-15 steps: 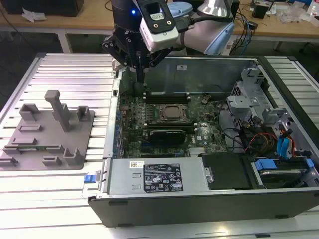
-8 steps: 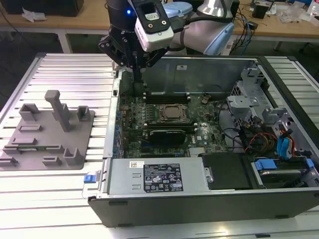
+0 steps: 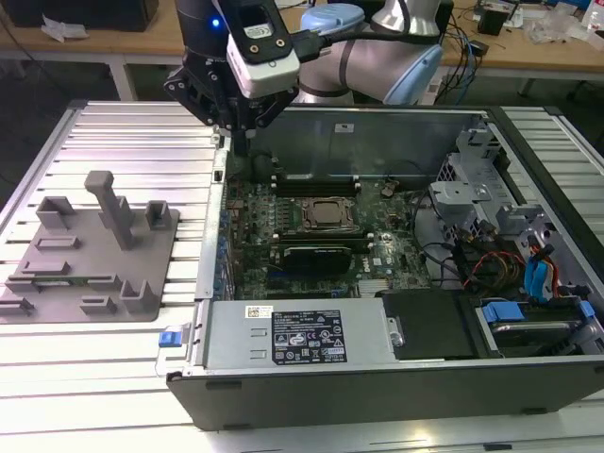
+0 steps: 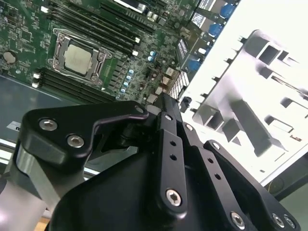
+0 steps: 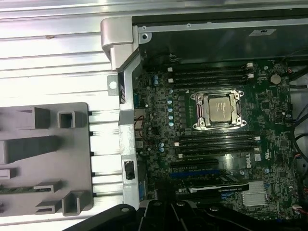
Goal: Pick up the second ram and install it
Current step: 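Reach for the second ram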
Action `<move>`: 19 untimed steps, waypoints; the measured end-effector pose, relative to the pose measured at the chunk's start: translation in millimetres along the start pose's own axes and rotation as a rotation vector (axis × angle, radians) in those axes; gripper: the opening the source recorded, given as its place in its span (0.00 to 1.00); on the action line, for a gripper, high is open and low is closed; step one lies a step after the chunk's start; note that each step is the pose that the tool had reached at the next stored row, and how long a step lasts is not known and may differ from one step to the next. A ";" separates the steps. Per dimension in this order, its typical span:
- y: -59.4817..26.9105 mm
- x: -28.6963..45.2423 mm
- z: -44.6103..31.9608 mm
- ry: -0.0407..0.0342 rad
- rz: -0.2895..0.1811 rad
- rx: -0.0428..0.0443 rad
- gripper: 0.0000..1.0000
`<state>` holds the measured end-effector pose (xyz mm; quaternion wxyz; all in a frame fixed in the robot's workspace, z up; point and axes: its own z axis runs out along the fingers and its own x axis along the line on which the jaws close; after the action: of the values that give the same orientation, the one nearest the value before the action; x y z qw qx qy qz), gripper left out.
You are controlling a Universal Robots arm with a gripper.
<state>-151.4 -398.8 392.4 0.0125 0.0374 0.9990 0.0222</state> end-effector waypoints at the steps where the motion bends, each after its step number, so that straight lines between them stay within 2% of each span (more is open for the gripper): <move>1: -0.2 1.5 -0.1 0.0000 0.000 0.0000 0.08; 8: -0.6 7.7 -0.2 -0.0002 0.000 0.0000 0.08; 11: -1.0 13.4 -0.3 -0.0006 0.000 -0.0001 0.08; 19: -1.4 18.9 -0.5 -0.0006 0.000 0.0000 0.08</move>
<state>-170.4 -398.8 392.3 0.0128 0.0374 0.9990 0.0222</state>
